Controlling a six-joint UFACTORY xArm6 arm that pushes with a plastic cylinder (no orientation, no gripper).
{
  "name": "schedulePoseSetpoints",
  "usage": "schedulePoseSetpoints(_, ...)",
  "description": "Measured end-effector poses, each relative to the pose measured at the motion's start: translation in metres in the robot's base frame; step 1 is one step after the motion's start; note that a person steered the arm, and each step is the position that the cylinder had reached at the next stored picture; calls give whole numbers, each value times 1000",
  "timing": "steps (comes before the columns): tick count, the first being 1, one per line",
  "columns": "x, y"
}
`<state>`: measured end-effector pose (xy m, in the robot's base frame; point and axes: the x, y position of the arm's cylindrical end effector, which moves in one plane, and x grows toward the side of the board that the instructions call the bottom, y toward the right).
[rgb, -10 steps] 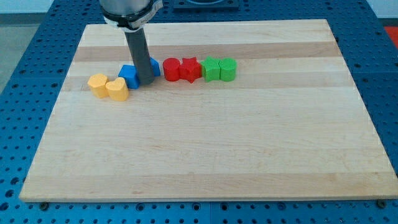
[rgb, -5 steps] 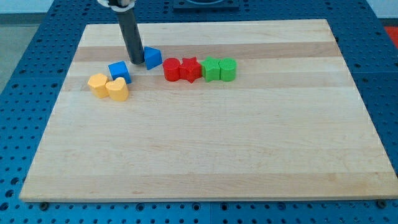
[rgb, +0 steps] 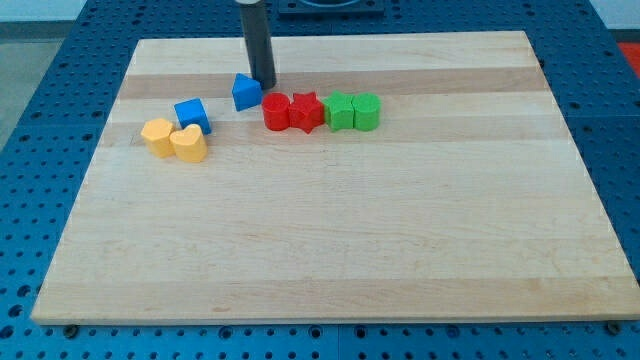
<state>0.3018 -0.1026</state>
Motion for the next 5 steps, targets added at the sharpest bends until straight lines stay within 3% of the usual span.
schedulePoseSetpoints(3, 41, -36)
schedulePoseSetpoints(5, 9, 17)
